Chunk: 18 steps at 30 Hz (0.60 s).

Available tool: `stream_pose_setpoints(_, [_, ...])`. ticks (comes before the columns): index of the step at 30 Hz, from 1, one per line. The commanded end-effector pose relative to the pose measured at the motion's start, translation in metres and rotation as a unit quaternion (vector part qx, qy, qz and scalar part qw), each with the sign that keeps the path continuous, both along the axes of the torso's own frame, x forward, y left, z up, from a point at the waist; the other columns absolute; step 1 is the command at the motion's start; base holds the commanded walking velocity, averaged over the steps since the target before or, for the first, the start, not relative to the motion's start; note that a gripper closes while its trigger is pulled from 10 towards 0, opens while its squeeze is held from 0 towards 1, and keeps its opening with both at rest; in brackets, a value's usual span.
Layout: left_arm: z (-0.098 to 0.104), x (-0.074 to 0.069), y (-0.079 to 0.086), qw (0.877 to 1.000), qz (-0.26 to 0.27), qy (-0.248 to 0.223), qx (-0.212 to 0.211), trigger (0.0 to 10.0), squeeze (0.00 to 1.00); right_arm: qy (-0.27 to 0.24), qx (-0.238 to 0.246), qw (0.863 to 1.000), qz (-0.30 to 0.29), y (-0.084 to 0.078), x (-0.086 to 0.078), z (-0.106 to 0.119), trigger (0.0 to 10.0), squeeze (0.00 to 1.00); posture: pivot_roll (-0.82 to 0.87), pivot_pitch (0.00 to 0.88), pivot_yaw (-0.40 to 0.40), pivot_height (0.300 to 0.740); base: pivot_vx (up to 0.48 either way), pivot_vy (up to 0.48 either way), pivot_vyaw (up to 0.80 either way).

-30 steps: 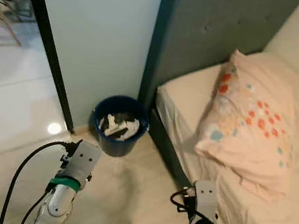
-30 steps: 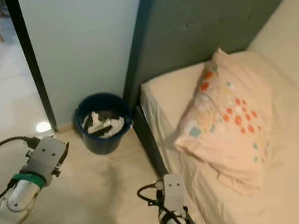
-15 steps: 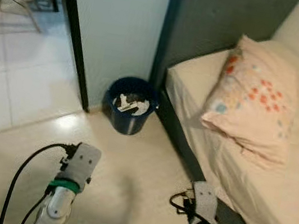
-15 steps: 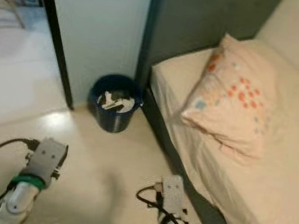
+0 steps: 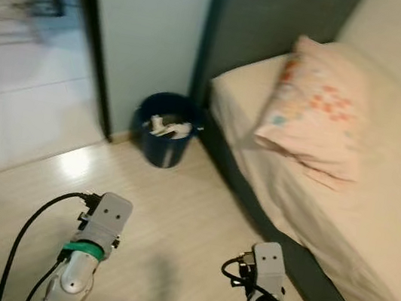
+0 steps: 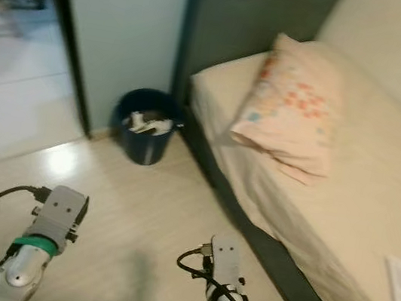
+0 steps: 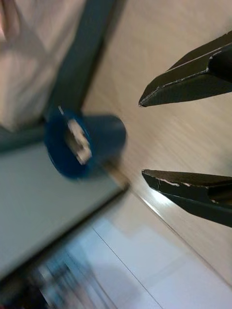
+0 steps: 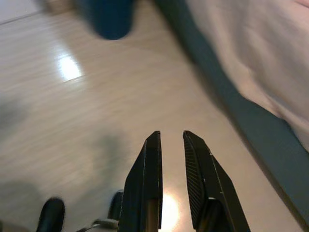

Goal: Clean up the room

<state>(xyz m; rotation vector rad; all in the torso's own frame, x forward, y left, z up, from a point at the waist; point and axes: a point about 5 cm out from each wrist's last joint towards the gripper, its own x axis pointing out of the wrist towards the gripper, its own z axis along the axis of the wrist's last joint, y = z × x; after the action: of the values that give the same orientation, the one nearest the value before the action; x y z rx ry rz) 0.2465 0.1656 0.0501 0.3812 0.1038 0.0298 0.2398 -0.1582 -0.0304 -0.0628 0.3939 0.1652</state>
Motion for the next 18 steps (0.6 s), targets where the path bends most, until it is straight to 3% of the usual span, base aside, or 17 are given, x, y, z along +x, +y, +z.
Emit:
stream_pose_setpoints(1, [-0.0053, -0.0031, -0.0010, 1.000, 0.000, 0.016, -0.004, 10.0, 0.00, 0.019, -0.001, 1.000, 0.000, 0.0000, -0.0068, -0.0064, 10.0, 0.00, -0.03, 0.087, -0.034, 0.740, 0.000, 0.000, -0.80])
stream_pose_setpoints(18, [-0.0051, -0.0005, -0.0024, 1.000, -0.002, 0.015, -0.005, 10.0, 0.00, 0.015, -0.004, 1.000, 0.001, 0.0001, -0.0044, -0.0048, 10.0, 0.00, -0.04, 0.077, -0.034, 0.740, 0.000, 0.000, -0.80])
